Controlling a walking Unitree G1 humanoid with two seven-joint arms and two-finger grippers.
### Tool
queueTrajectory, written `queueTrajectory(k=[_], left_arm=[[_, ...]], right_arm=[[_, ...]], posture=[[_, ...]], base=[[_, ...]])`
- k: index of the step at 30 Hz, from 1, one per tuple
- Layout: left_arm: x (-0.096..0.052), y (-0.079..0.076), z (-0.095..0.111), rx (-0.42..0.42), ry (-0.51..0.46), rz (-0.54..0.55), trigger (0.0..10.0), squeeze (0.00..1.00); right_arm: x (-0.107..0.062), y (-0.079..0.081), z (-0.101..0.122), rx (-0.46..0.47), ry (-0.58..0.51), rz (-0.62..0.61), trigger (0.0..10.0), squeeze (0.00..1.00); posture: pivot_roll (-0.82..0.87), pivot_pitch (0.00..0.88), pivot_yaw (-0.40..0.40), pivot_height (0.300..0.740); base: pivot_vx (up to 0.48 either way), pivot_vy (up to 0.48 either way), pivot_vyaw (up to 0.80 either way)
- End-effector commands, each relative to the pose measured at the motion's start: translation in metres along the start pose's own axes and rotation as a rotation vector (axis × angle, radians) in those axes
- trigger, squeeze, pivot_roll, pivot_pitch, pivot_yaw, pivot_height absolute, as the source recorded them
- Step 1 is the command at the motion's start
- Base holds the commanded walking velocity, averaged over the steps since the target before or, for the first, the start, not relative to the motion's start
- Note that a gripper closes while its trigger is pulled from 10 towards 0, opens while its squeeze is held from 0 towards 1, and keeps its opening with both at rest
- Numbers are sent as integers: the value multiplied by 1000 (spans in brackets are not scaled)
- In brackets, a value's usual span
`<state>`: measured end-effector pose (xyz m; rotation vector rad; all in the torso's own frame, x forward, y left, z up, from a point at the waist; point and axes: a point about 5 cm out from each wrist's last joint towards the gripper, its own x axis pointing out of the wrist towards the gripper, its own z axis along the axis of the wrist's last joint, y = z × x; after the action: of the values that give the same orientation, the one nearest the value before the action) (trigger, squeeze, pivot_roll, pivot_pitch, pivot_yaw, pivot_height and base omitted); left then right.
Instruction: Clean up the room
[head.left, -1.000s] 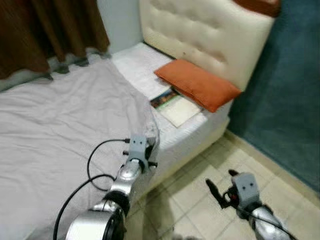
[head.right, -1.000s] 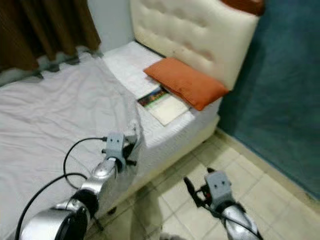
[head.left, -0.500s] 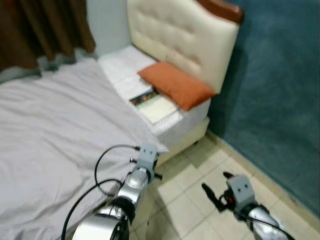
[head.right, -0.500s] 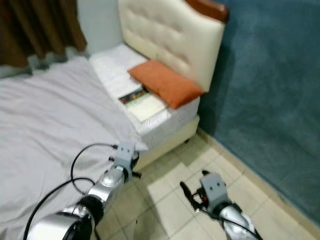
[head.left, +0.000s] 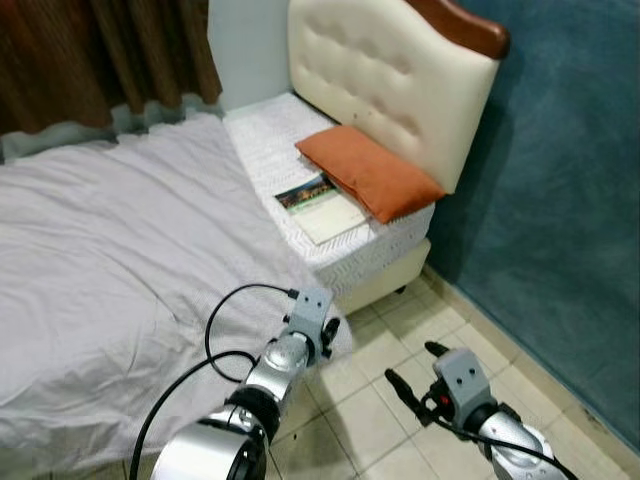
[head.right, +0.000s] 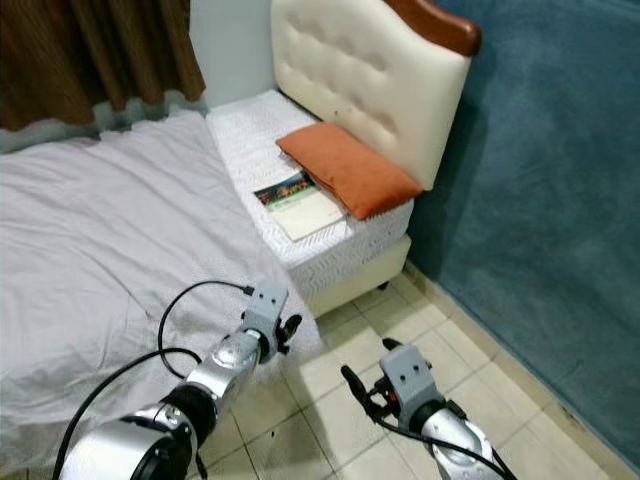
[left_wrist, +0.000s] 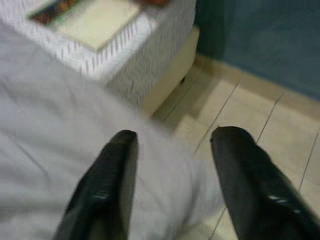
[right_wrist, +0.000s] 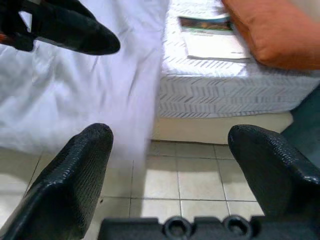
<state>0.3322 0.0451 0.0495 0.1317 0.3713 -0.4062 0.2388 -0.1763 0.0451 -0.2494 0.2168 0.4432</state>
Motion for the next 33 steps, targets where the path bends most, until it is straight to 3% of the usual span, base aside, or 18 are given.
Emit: queueTrajectory(k=[1,2,3,6,7,8,10,13,15,16,17,18,22,33], left_arm=[[5,-37,29,-38,-135,-91,10000,1000],[2,-20,25,-33,-166,-54,10000,1000],[-7,7,14,-9,-221,5,10000,1000],[-19,27,3,16,-263,56,10000,1000],[-39,44,-11,19,-303,103,10000,1000],[-39,44,-11,19,-303,103,10000,1000],[-77,65,-34,-22,-313,219,10000,1000],[-80,69,-40,-33,-299,261,10000,1000],[-74,70,-44,-54,-269,278,10000,1000],[-70,69,-41,-55,-274,273,10000,816],[-68,68,-38,-55,-281,267,10000,816],[-64,69,-33,-66,-292,274,10000,0],[-61,68,-12,-46,-317,284,10000,0],[-53,69,-8,-61,-302,287,10000,0]], right_arm=[[0,-6,4,31,-31,-53,10000,0],[-1,-9,7,46,-47,-87,10000,0],[-3,-13,9,70,-67,-134,10000,0],[-4,-13,9,88,-74,-157,10000,0],[-4,-14,8,102,-82,-175,10000,0],[-4,-14,8,102,-82,-175,10000,0],[1,-20,10,144,-112,-232,10000,0],[6,-22,12,162,-119,-245,10000,0],[13,-23,14,170,-124,-243,10000,0],[17,-23,16,169,-126,-235,10000,0],[20,-23,17,168,-128,-228,10000,0],[25,-24,20,162,-133,-218,10000,0],[36,-27,30,160,-158,-191,10000,0],[36,-28,28,171,-163,-184,10000,0]], posture=[[-212,87,52,740],[-194,74,56,740],[-164,49,62,740],[-144,31,63,740],[-110,0,65,740],[-110,0,65,740],[-61,0,56,740],[-44,0,46,740],[-32,0,37,740],[-28,0,30,740],[-28,0,30,740],[-24,0,22,740],[-28,0,21,740],[-66,0,43,740]], base=[[0,0,0],[0,0,0],[0,0,0],[0,0,0],[0,0,0],[0,0,0],[0,0,0],[0,0,0],[0,0,0],[0,0,0],[0,0,0],[0,0,0],[407,-69,148],[380,-289,261]])
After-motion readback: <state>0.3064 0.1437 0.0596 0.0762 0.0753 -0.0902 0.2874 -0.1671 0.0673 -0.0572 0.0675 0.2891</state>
